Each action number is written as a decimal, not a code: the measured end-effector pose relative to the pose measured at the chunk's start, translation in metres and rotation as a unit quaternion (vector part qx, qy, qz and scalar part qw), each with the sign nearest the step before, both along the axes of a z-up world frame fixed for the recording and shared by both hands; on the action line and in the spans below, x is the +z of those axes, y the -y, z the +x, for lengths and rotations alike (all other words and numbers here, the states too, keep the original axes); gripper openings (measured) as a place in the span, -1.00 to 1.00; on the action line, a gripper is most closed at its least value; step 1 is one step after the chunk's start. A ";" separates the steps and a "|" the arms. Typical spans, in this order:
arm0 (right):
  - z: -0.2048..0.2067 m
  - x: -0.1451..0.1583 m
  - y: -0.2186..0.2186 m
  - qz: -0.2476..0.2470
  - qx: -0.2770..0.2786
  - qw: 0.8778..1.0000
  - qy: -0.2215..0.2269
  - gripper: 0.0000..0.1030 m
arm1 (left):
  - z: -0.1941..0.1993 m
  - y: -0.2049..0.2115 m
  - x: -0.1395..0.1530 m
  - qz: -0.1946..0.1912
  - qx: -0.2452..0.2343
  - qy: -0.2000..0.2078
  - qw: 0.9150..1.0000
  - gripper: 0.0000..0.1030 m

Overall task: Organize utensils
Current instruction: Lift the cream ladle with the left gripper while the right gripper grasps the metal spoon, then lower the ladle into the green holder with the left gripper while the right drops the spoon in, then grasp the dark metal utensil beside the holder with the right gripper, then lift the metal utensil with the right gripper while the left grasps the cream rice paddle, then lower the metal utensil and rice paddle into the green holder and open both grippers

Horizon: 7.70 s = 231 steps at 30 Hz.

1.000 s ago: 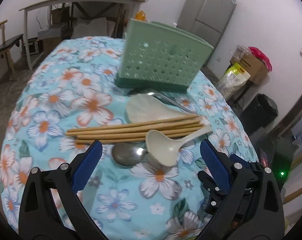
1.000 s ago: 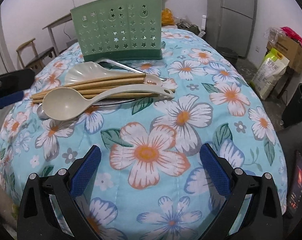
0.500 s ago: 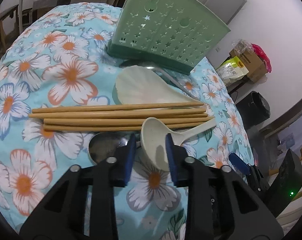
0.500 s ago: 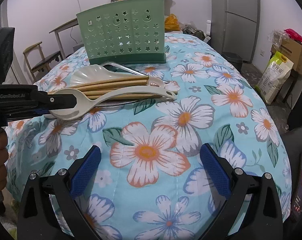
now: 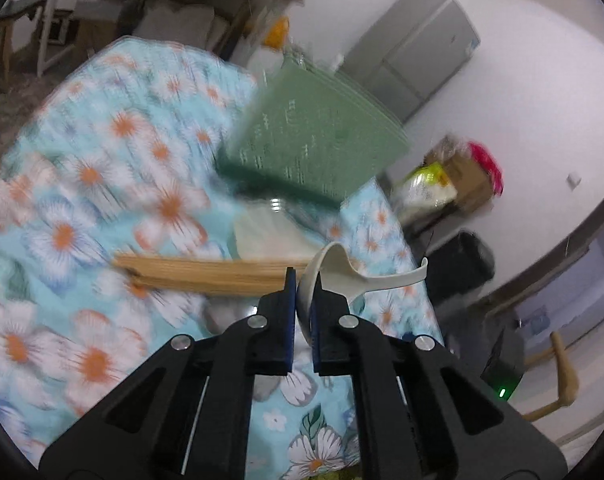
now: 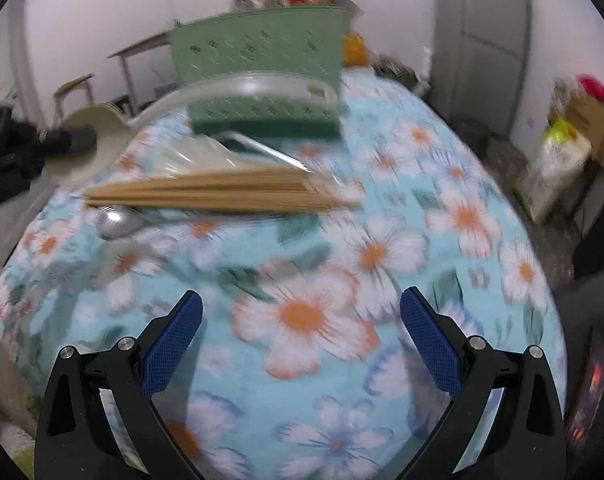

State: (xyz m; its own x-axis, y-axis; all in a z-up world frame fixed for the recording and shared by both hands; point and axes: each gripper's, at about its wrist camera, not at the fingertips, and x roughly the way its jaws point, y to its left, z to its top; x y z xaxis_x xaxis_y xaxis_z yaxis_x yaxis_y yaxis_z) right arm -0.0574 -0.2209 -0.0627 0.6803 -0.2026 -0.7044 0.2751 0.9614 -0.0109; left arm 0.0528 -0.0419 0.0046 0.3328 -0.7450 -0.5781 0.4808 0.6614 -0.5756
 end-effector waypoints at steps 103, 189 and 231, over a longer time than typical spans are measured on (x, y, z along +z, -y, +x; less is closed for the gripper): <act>0.183 0.154 0.076 -0.014 0.074 0.988 0.132 -0.89 | 0.062 -0.028 0.006 0.165 0.024 0.054 0.985 0.62; 0.144 0.066 -0.022 -0.181 0.141 0.973 0.030 -0.92 | 0.061 -0.032 -0.001 0.090 -0.042 0.044 0.994 0.83; 0.045 0.115 0.082 0.079 0.039 0.969 0.229 -0.92 | 0.082 0.072 -0.041 0.045 -0.071 -0.056 0.995 -0.94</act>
